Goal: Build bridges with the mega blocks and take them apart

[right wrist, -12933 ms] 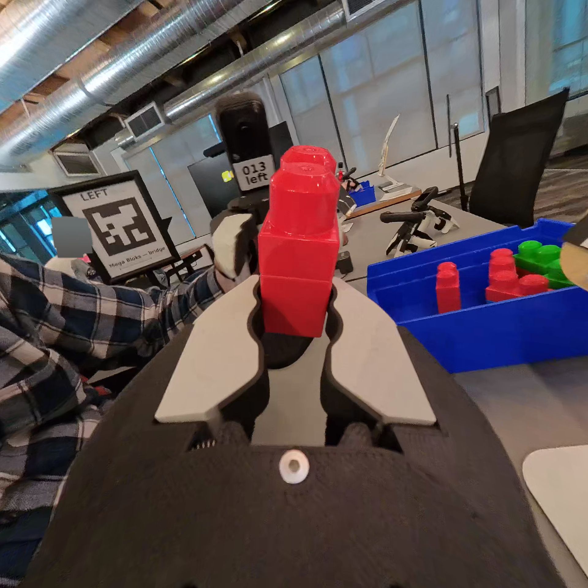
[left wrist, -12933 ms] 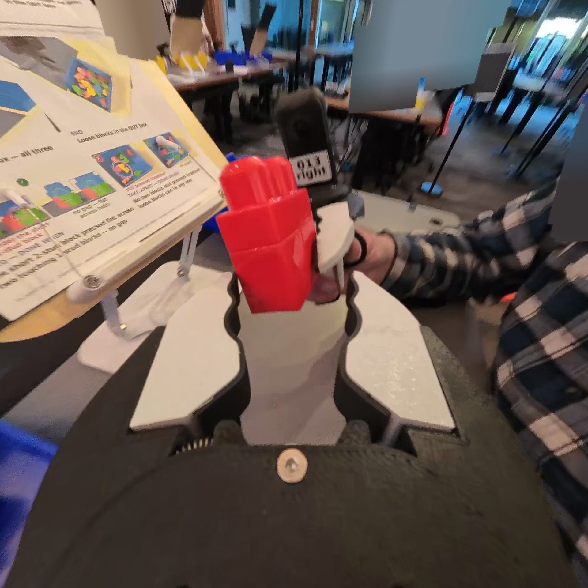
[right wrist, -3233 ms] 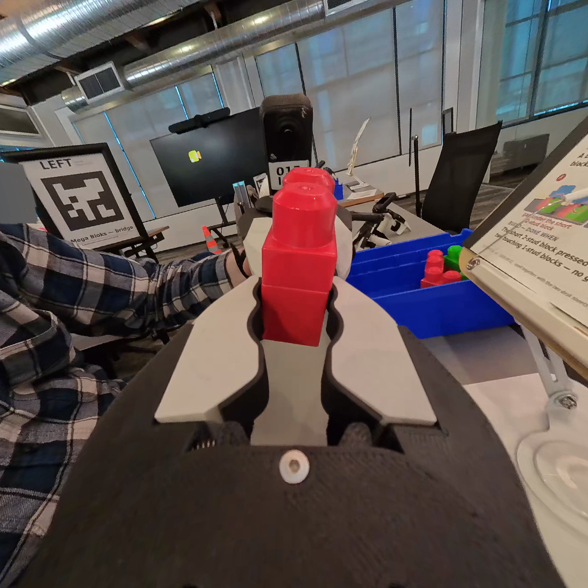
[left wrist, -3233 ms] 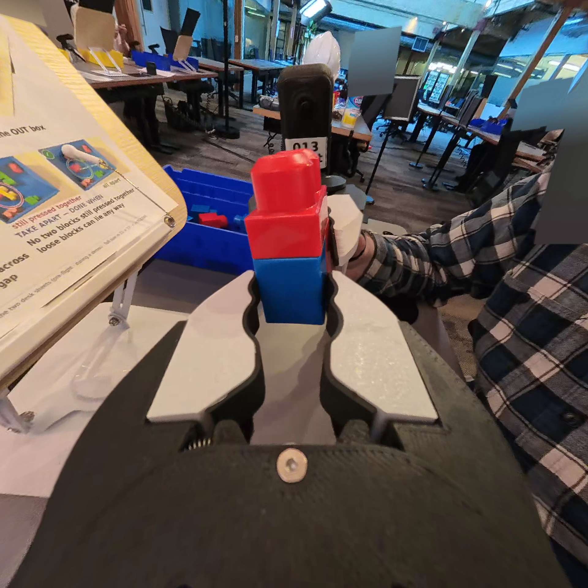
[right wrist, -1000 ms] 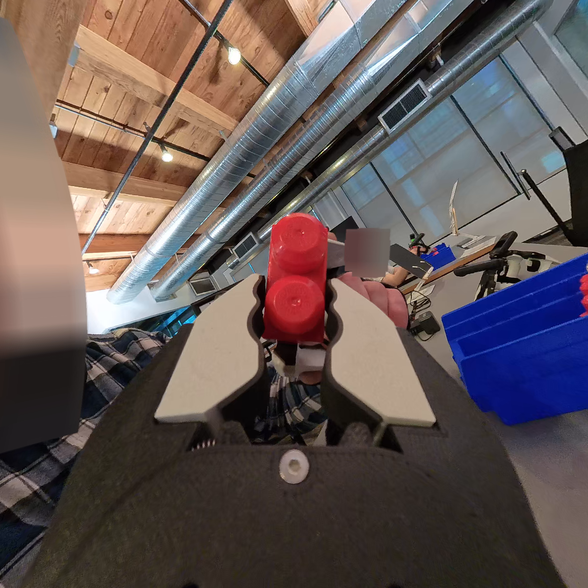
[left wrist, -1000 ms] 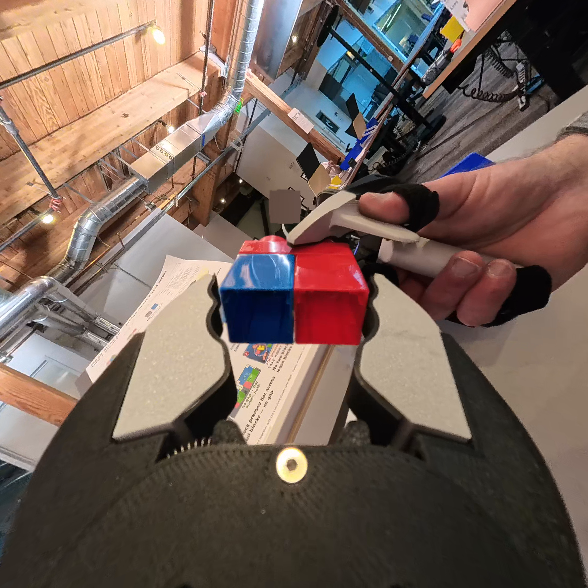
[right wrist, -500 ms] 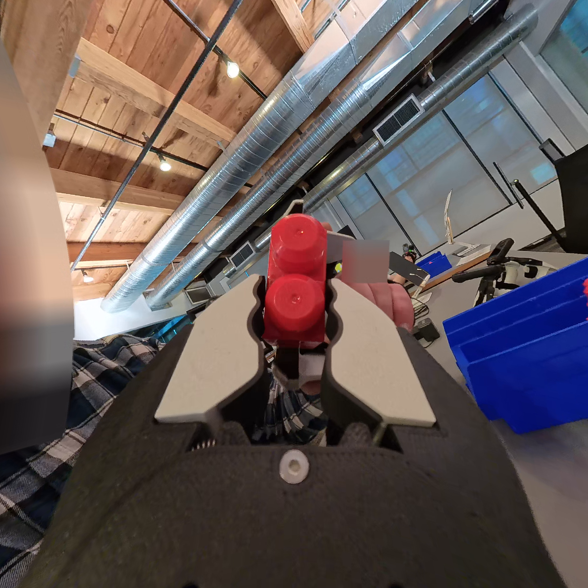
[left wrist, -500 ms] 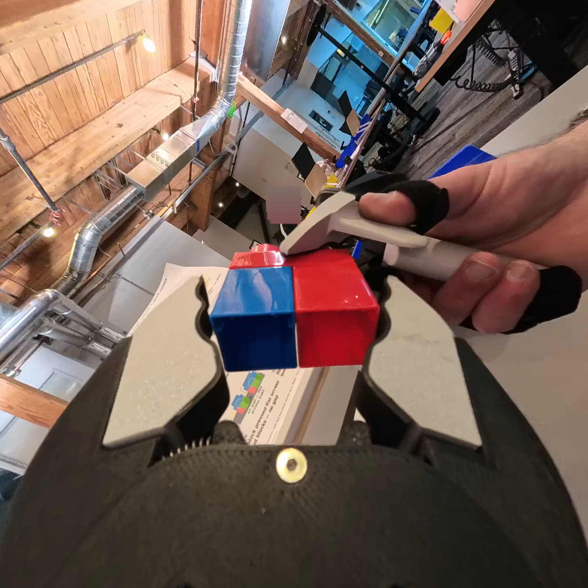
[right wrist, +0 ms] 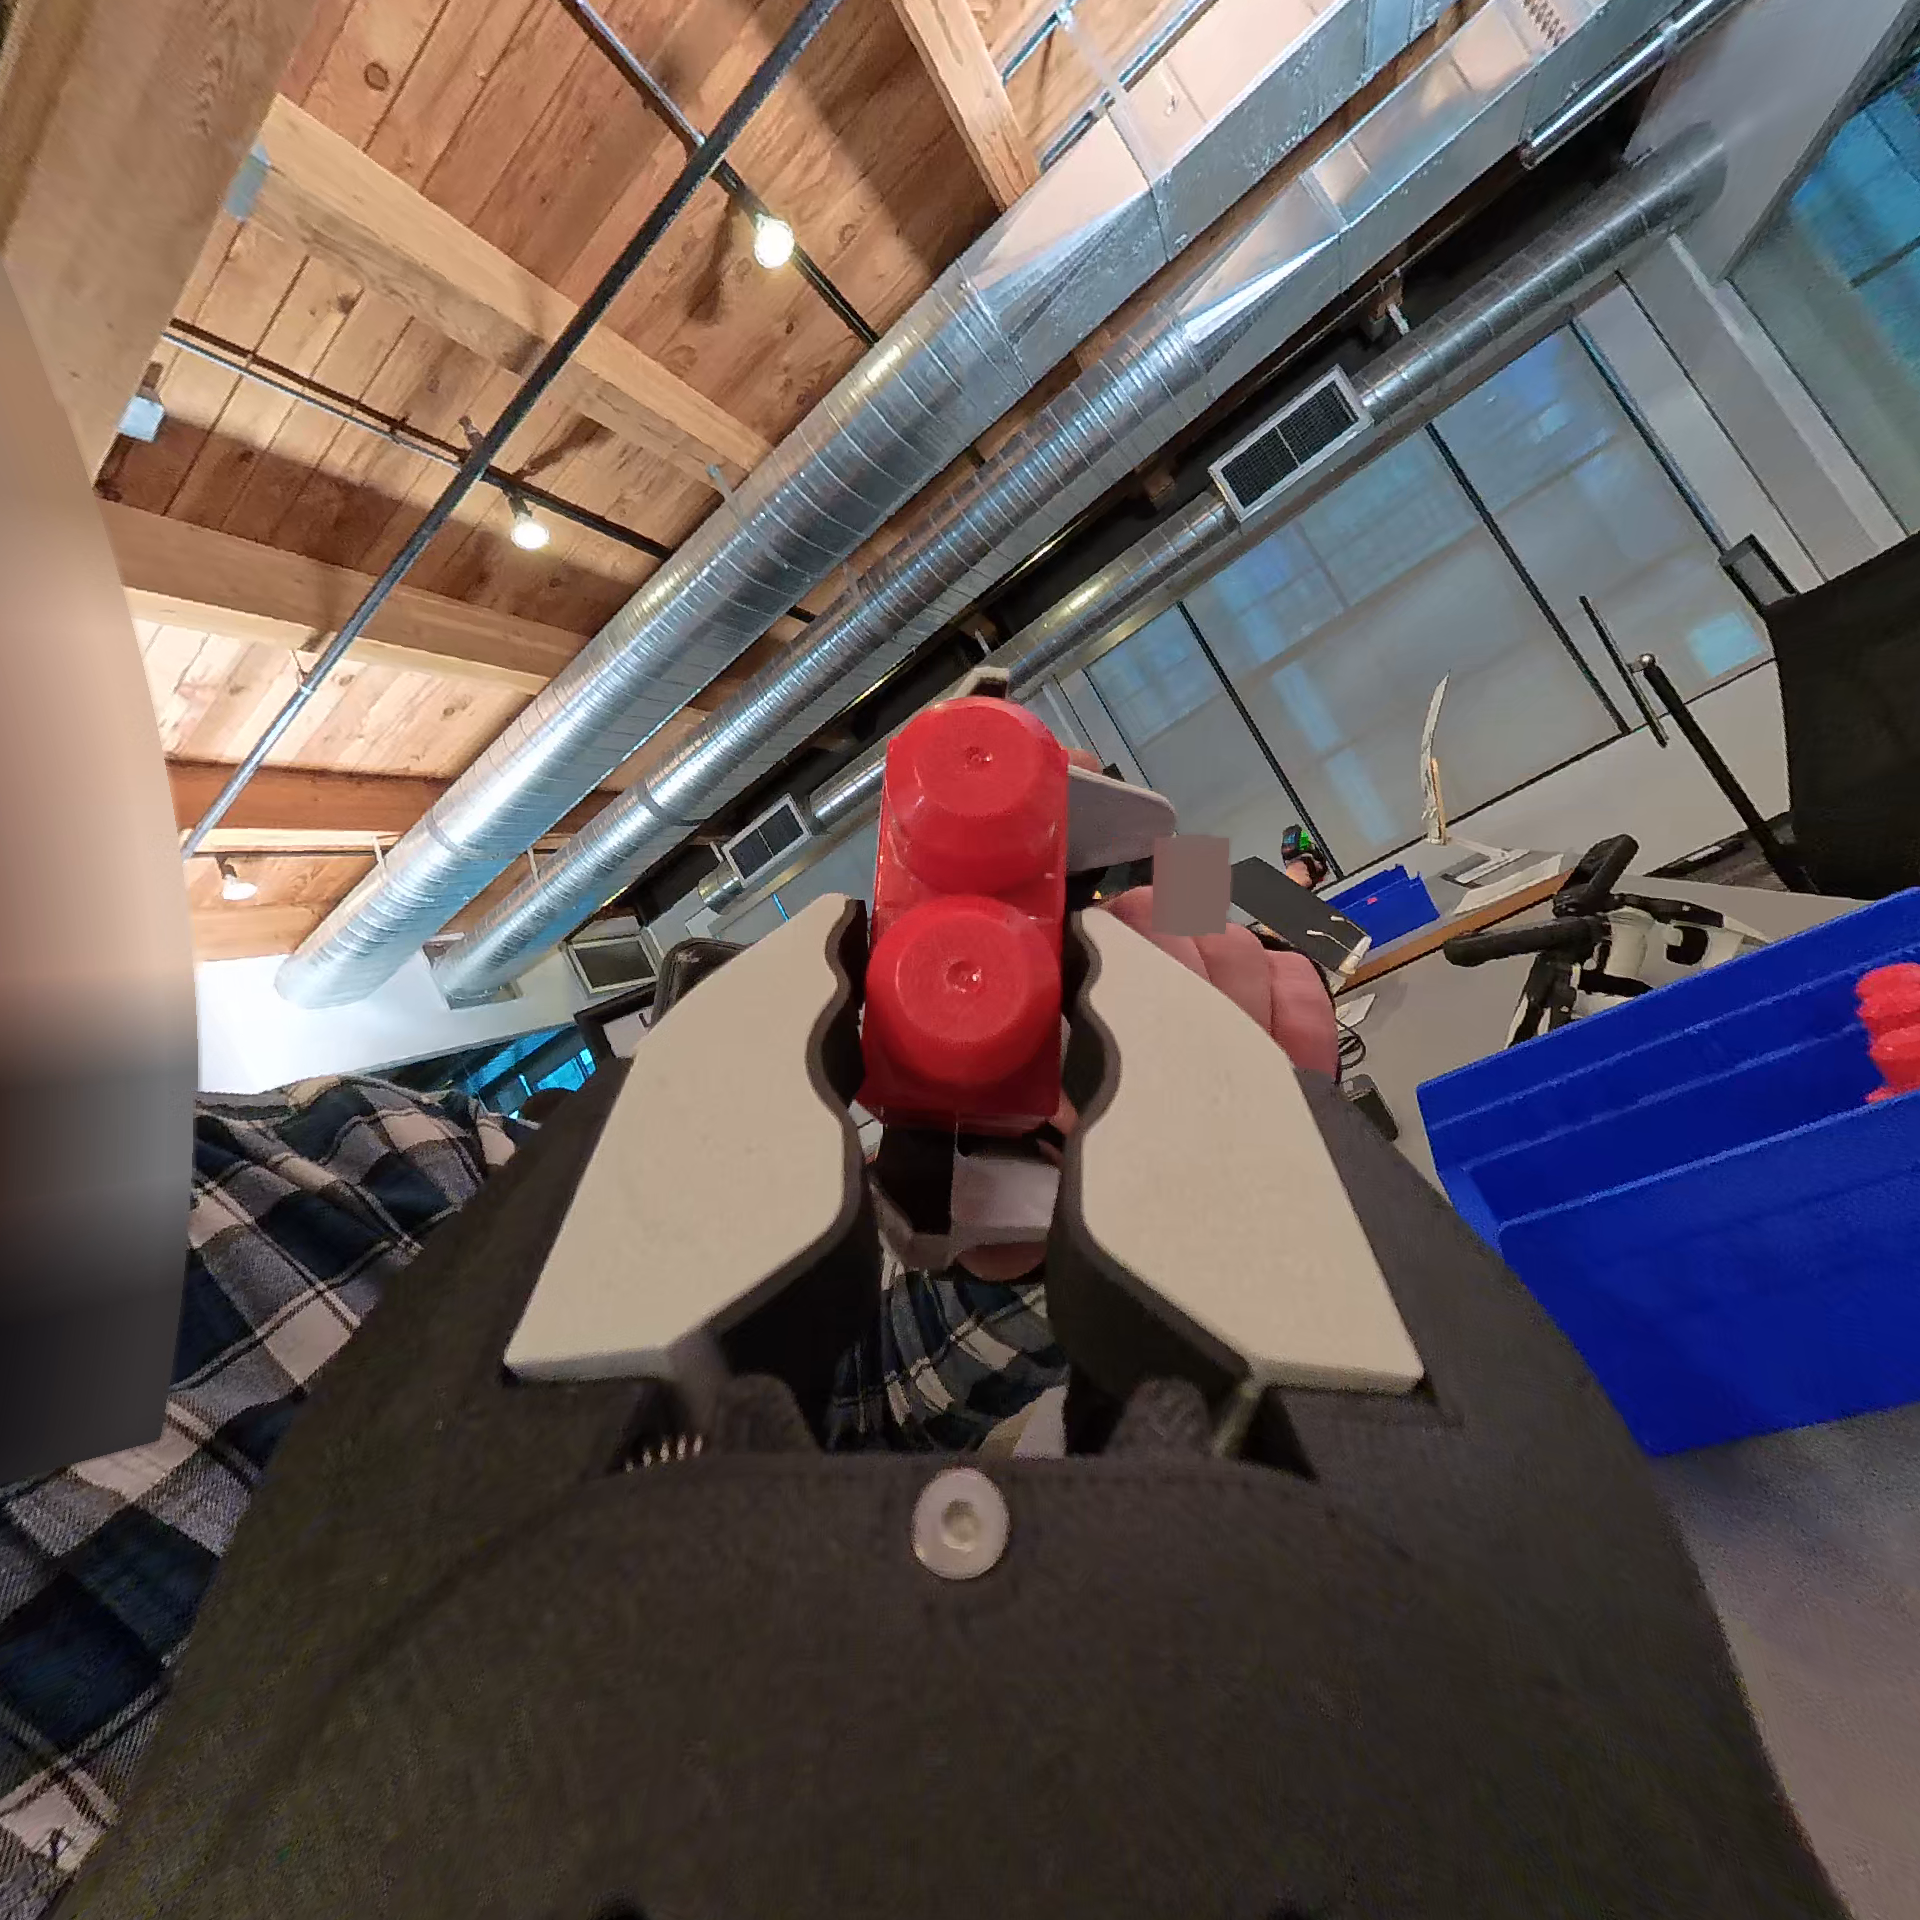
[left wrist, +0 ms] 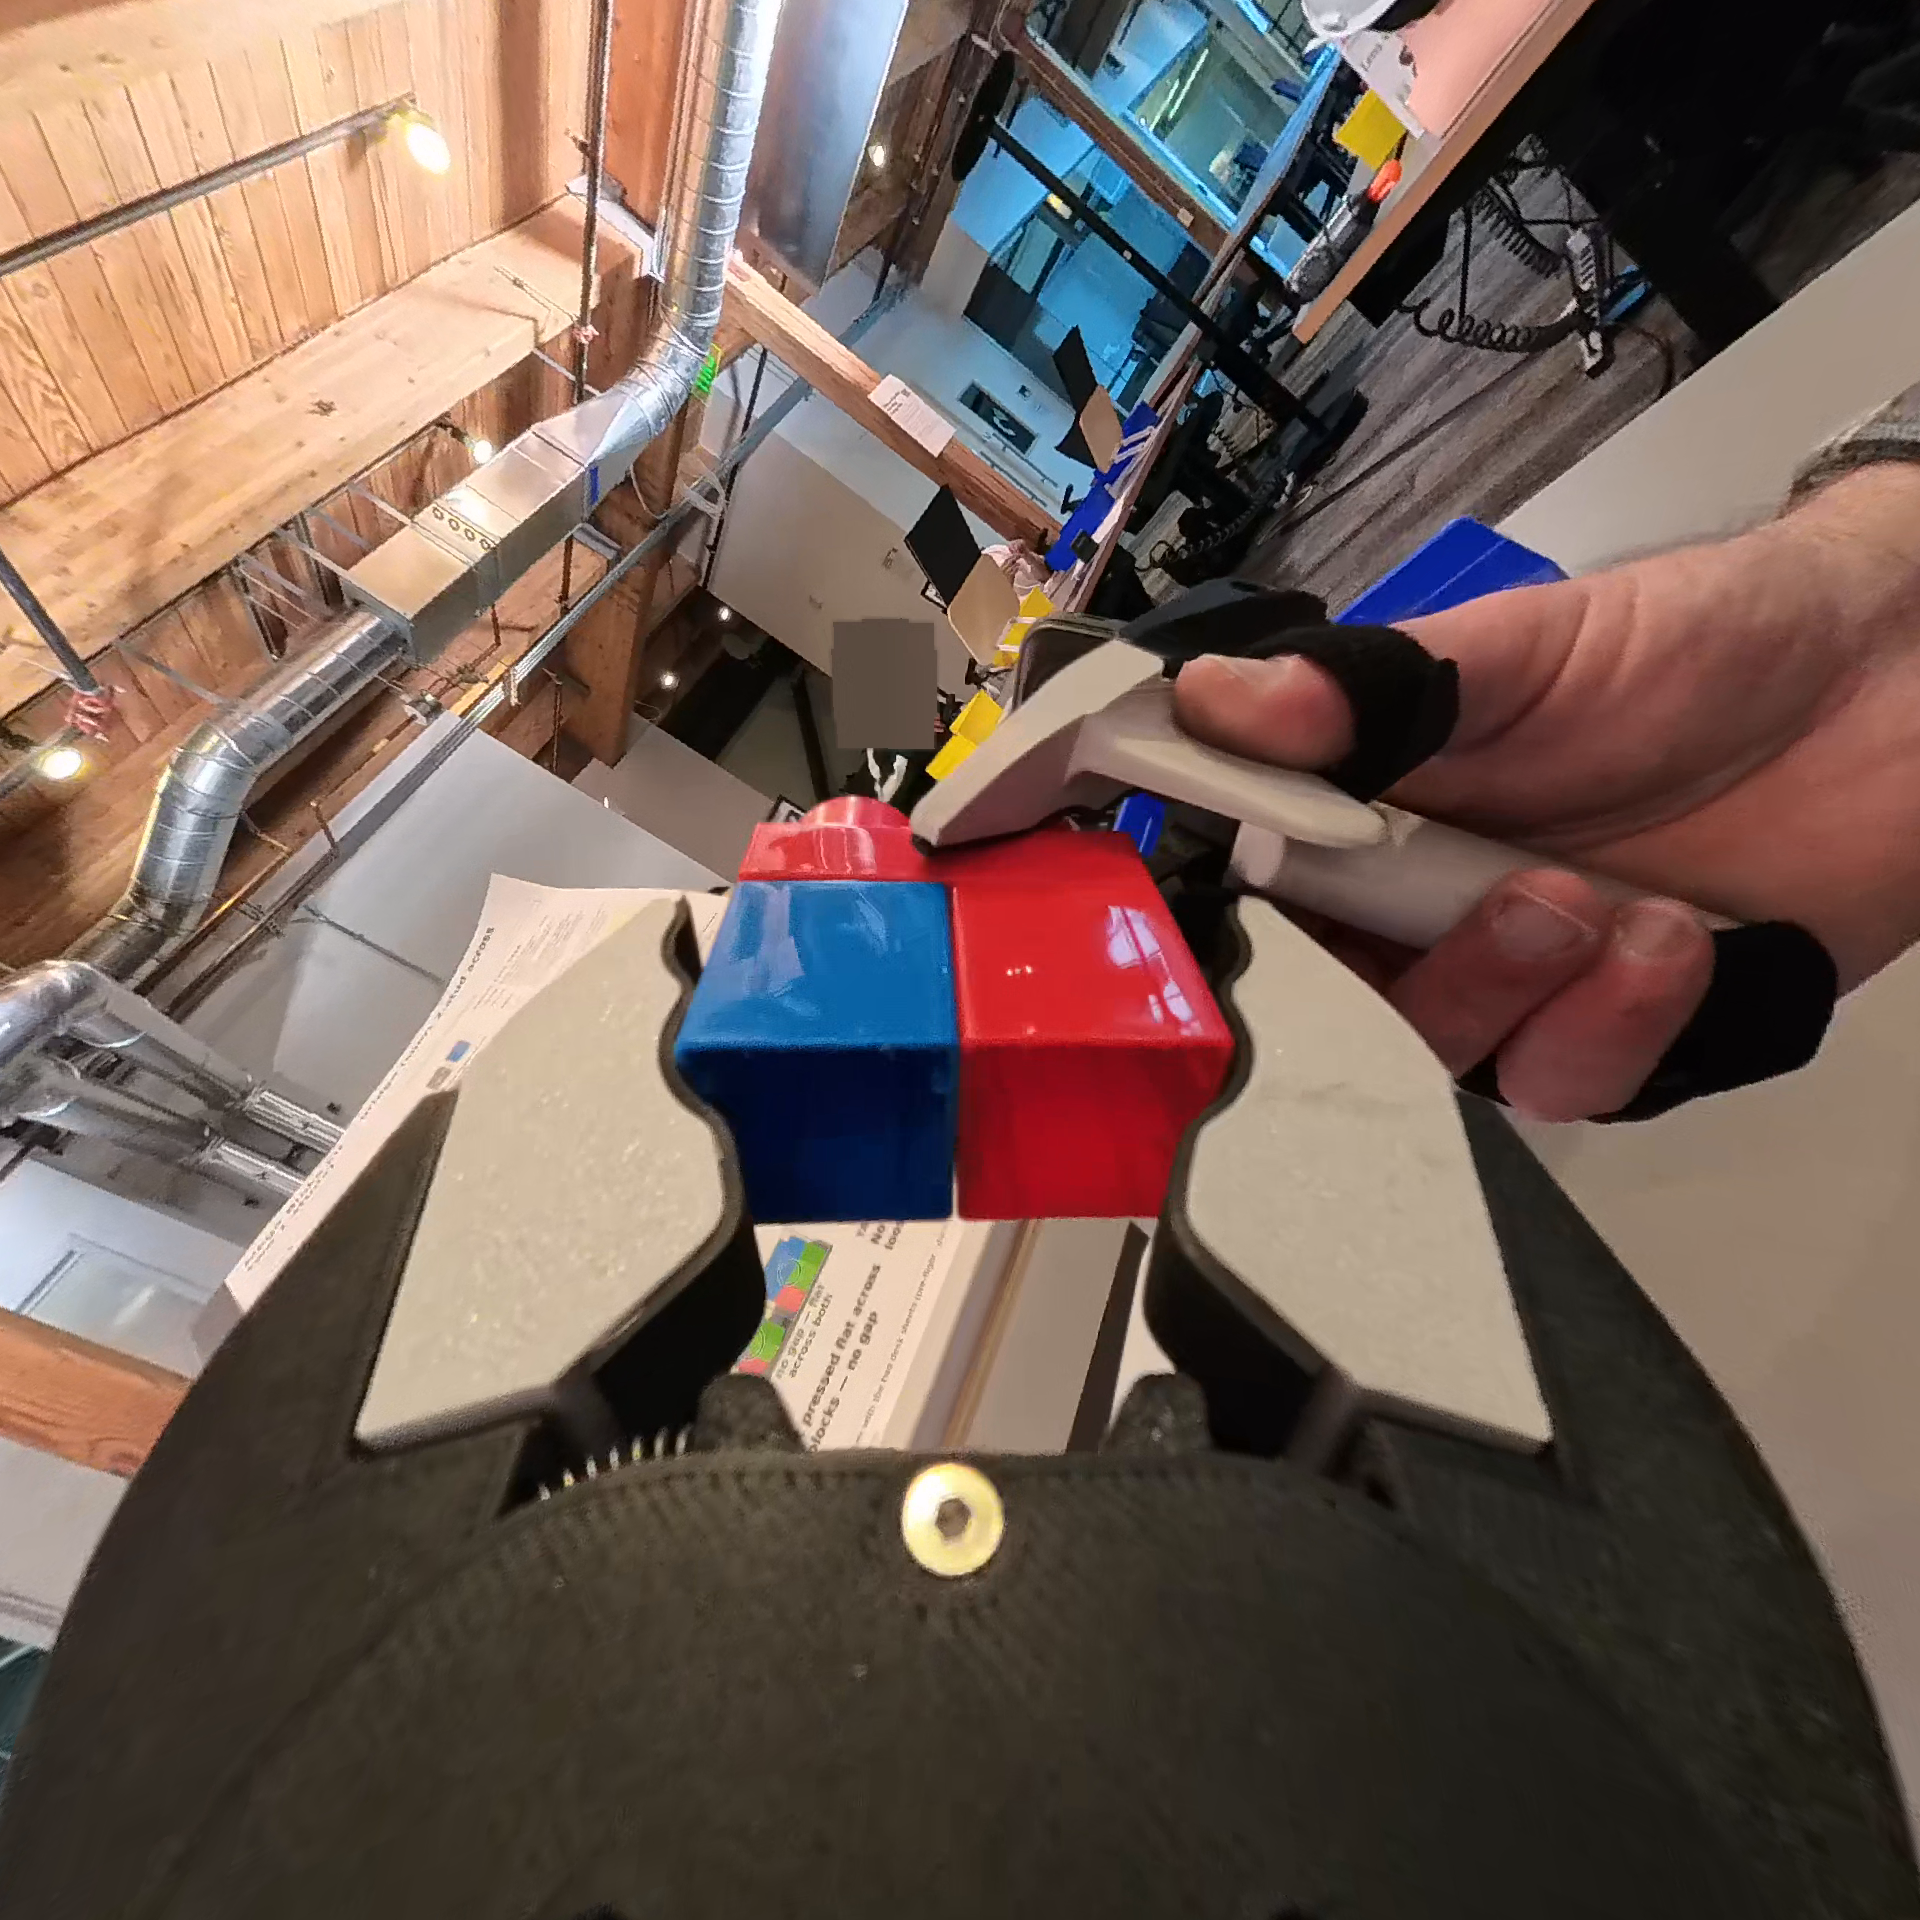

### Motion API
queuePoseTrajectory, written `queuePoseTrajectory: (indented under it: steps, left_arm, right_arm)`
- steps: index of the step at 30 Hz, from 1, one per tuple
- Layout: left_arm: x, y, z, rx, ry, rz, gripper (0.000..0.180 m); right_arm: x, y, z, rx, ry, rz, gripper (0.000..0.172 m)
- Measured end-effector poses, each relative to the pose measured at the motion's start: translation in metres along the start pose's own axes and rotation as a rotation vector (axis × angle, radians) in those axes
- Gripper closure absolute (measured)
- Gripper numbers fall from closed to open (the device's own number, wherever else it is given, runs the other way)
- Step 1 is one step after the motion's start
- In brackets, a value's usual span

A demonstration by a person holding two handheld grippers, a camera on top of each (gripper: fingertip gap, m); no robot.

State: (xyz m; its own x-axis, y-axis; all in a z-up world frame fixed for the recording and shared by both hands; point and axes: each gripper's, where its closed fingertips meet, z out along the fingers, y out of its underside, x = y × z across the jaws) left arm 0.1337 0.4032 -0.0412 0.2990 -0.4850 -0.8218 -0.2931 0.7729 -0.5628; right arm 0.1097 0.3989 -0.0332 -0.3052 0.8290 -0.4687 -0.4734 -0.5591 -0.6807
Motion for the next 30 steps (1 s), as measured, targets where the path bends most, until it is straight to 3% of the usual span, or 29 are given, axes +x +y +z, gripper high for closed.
queuePoseTrajectory:
  steps: [11, 16, 19, 30]
  left_arm:
    - [0.001, -0.002, -0.005, -0.003, 0.029, 0.002, 0.092]
    - [0.017, -0.003, -0.015, -0.012, 0.204, -0.047, 0.092]
    - [0.029, -0.006, -0.022, -0.020, 0.296, -0.071, 0.092]
    - [0.041, -0.011, -0.037, -0.083, 0.311, -0.034, 0.093]
  right_arm:
    - [-0.002, 0.004, 0.003, -0.028, -0.012, -0.019, 0.136]
    - [-0.005, 0.007, 0.002, -0.171, -0.052, 0.012, 0.124]
    - [-0.012, 0.034, 0.002, -0.406, -0.080, 0.052, 0.129]
    - [-0.020, 0.059, 0.003, -0.591, -0.084, 0.036, 0.135]
